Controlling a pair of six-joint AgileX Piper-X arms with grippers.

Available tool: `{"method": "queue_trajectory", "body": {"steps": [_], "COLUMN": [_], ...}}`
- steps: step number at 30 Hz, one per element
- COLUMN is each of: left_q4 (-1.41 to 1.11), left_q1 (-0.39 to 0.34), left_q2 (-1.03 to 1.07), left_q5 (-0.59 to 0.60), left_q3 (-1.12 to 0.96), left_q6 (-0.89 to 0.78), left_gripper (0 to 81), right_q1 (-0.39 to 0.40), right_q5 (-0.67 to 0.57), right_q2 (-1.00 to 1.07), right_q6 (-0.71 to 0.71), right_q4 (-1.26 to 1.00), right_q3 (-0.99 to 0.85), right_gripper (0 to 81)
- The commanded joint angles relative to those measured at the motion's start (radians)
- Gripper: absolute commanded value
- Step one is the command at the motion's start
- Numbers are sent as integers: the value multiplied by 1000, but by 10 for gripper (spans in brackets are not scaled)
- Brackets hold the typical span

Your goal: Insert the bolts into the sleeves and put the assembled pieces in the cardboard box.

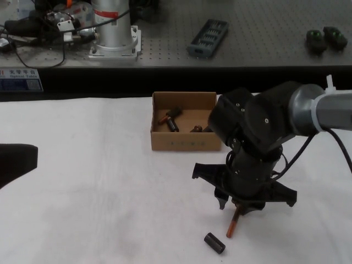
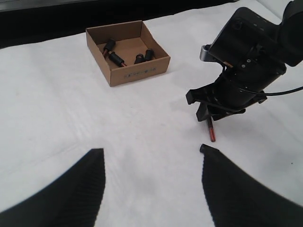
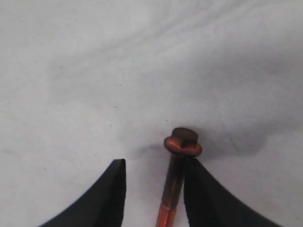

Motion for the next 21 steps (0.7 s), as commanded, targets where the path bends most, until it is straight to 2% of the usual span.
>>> {"method": "queue_trajectory", "body": {"steps": [1, 8, 21], "left_q4": [-4, -4, -4], "left_q1": [2, 2, 2], "left_q2": [6, 6, 6], "left_q5": [10, 10, 10], "left_q3": [-7, -7, -7], "left_q6": [-18, -18, -18], "left_gripper": [439, 439, 439], "right_q1": [1, 1, 5], "right_q5": [21, 65, 41], "right_q2": [1, 1, 37], "right_q6": [5, 5, 6], "right_q4": [26, 13, -8], "right_q3": [0, 2, 2], "right_gripper": [301, 301, 301]}}
